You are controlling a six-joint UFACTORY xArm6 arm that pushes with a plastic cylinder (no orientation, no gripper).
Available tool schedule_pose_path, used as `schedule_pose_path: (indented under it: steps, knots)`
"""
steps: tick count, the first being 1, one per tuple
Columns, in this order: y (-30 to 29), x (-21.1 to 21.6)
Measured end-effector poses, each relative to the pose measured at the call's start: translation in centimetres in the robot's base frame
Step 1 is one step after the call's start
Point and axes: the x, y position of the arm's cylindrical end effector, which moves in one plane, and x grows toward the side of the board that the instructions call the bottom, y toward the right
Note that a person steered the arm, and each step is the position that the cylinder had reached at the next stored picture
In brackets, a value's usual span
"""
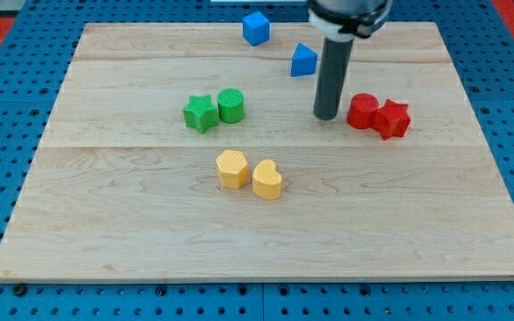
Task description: Move the red star diagonally to the top right of the red circle
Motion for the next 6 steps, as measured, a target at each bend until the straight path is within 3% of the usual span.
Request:
schedule_pose_path:
  steps: [1, 2, 6]
  knots:
    - [3.1, 4.2]
    - [8.6, 5.7]
    - [11.1, -8.6]
